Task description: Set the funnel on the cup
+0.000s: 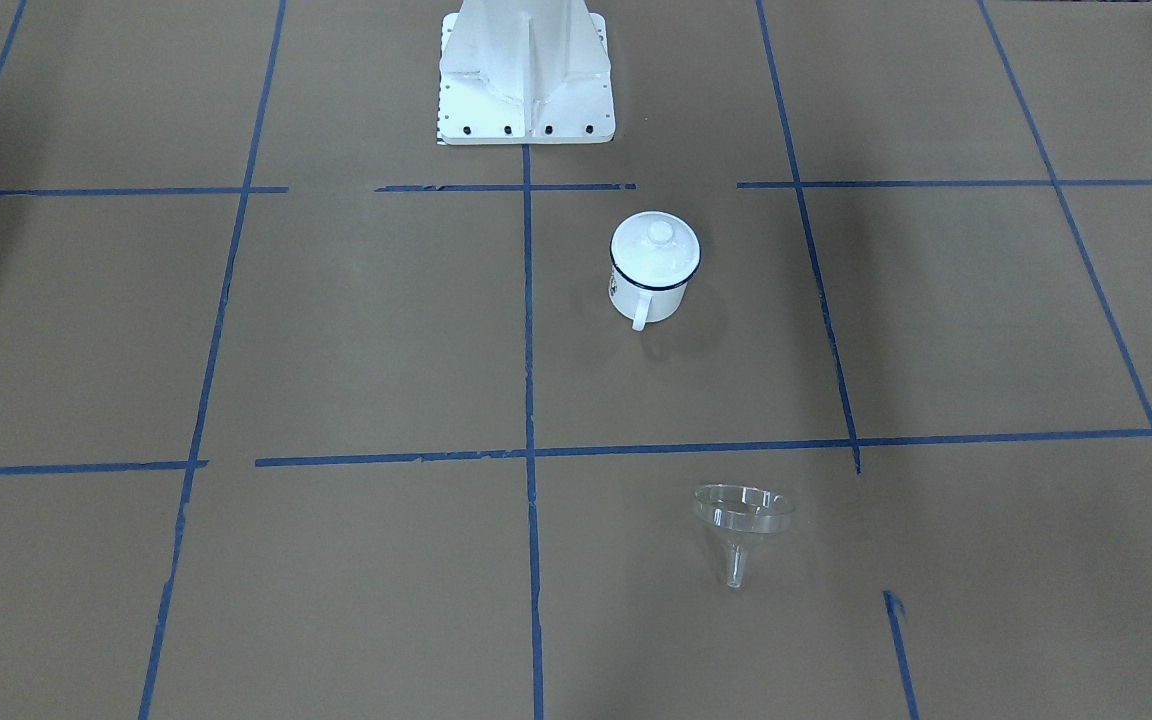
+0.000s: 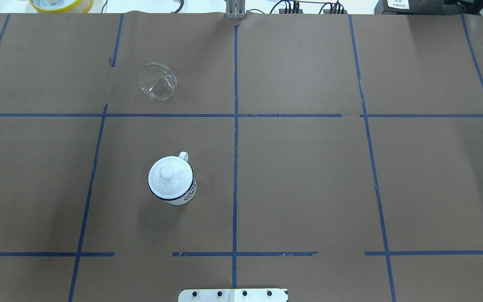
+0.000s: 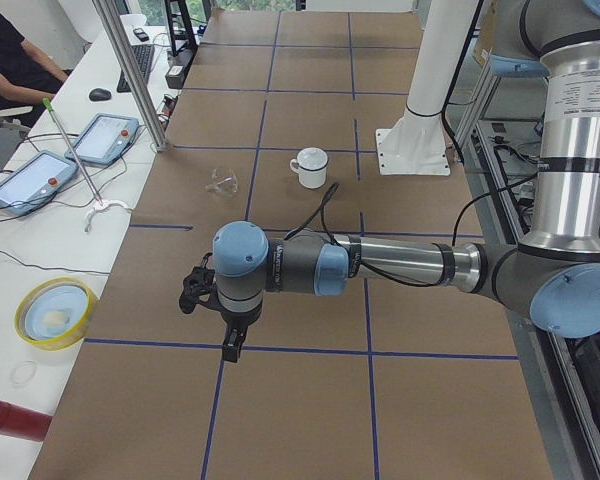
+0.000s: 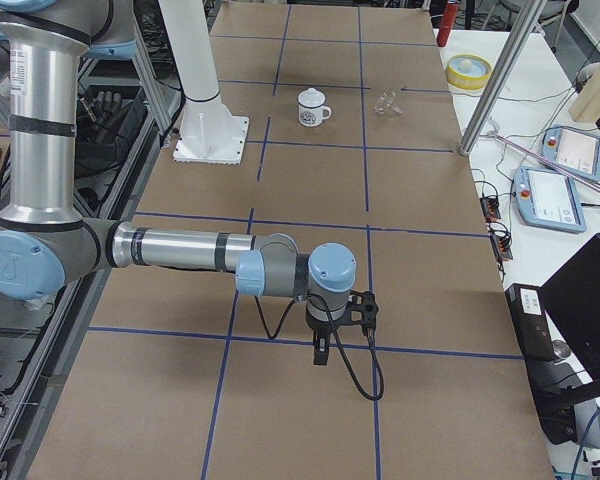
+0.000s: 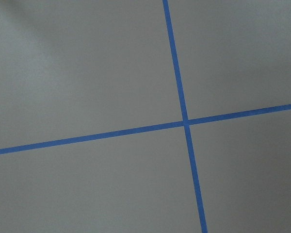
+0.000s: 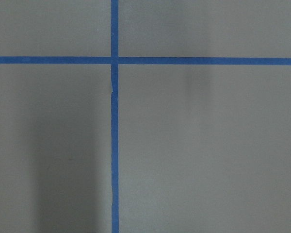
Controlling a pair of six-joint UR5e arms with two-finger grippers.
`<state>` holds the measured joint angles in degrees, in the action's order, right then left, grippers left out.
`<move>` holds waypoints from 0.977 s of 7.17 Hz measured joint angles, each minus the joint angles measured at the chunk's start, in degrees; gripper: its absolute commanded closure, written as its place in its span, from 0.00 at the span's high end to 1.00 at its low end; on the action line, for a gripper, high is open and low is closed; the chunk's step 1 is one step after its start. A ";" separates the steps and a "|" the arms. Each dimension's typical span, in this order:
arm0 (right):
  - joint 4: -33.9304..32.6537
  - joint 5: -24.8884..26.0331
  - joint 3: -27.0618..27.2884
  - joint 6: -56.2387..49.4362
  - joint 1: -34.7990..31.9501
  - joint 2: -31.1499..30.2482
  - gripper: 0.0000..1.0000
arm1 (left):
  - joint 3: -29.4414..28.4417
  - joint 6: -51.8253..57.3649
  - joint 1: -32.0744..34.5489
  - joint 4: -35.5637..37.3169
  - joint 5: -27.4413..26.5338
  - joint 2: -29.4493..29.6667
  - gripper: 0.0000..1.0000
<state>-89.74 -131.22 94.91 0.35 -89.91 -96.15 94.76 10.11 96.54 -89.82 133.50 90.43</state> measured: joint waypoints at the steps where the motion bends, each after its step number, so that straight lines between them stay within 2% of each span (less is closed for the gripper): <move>1: 0.00 0.00 0.01 0.00 0.00 0.00 1.00 | 0.04 0.02 0.01 -0.04 0.03 -0.17 1.00; 7: 0.00 0.00 0.01 0.00 0.00 0.00 1.00 | 2.69 -0.63 -0.29 -0.29 -0.03 0.65 1.00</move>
<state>-89.74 -131.22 94.92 0.35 -89.91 -96.15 97.45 9.48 96.25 -90.12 133.47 91.09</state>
